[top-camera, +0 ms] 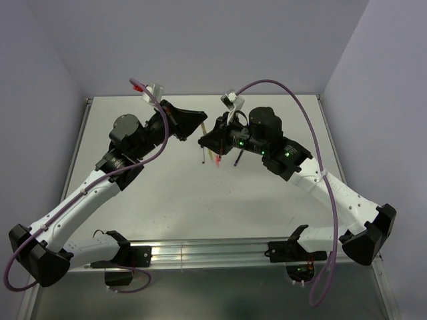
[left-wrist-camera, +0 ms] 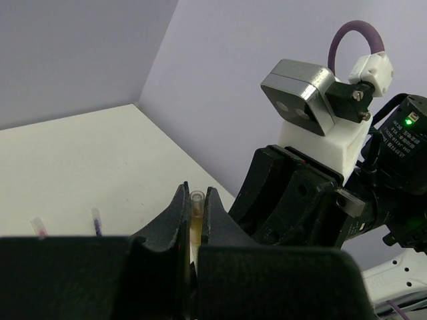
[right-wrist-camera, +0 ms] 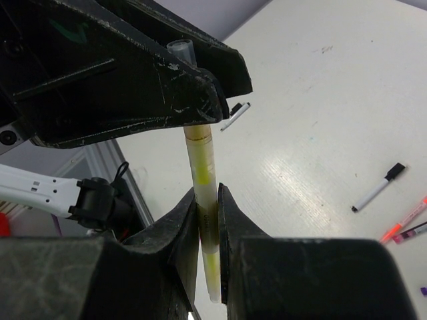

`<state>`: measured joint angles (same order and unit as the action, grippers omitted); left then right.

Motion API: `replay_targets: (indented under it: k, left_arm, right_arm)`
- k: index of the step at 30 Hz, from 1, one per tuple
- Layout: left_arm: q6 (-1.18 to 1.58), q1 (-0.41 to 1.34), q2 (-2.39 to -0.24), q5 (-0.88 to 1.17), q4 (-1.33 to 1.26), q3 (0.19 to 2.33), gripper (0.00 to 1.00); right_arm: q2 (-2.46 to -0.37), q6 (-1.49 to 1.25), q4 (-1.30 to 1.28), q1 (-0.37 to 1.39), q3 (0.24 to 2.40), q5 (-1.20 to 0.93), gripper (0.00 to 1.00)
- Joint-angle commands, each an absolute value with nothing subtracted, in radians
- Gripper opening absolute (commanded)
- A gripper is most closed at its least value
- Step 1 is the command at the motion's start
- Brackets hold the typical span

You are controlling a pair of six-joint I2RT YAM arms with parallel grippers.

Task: Insert the pens into the pen caps
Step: Press the pen cap onto the pen.

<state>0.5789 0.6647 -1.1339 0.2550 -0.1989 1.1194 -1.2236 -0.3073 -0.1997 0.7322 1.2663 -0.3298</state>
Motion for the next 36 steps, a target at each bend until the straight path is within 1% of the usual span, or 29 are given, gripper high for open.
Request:
replay_targets:
  k: [1,36]
  left_arm:
    - [0.600,0.742,-1.127,0.451,0.009,1.052,0.00]
    - [0.689,0.825,-1.166,0.433,-0.081,0.936,0.00]
  right_arm:
    - [-1.213,-0.330,0.106,0.664,1.408,-0.152,0.00]
    - [-1.270,-0.322,0.126,0.600,1.512,-0.175,0.00]
